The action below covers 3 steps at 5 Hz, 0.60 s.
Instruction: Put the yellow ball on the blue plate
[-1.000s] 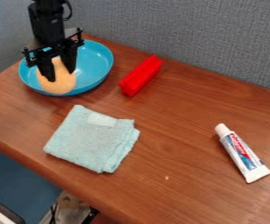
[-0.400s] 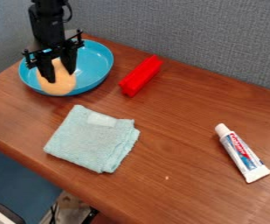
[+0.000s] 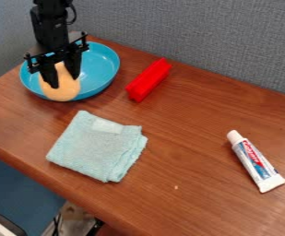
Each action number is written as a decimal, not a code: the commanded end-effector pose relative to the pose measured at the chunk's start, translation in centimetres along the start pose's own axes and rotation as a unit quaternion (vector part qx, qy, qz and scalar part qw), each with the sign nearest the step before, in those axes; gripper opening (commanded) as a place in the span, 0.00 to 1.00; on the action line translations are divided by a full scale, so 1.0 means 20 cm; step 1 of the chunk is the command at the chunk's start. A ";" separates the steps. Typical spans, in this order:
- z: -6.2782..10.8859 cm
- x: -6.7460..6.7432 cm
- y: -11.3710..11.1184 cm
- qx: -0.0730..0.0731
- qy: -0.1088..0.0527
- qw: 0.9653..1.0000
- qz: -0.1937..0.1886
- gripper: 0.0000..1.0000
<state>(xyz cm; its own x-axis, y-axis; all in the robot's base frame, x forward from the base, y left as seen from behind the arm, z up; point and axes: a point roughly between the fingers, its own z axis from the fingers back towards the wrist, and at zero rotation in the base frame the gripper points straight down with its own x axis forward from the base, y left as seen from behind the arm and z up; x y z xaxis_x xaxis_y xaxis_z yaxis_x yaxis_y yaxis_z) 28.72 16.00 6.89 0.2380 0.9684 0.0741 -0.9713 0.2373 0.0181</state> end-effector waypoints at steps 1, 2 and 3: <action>0.01 0.01 0.01 -0.002 -0.006 1.000 0.001 0.00; 0.01 0.01 0.01 -0.003 -0.006 1.000 0.001 0.00; 0.01 0.01 0.01 -0.004 -0.005 1.000 0.000 0.00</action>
<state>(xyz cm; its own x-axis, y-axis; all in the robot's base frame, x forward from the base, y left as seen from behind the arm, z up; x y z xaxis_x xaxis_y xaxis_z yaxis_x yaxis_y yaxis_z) 28.59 15.93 6.65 0.2387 0.9684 0.0728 -0.9711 0.2380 0.0190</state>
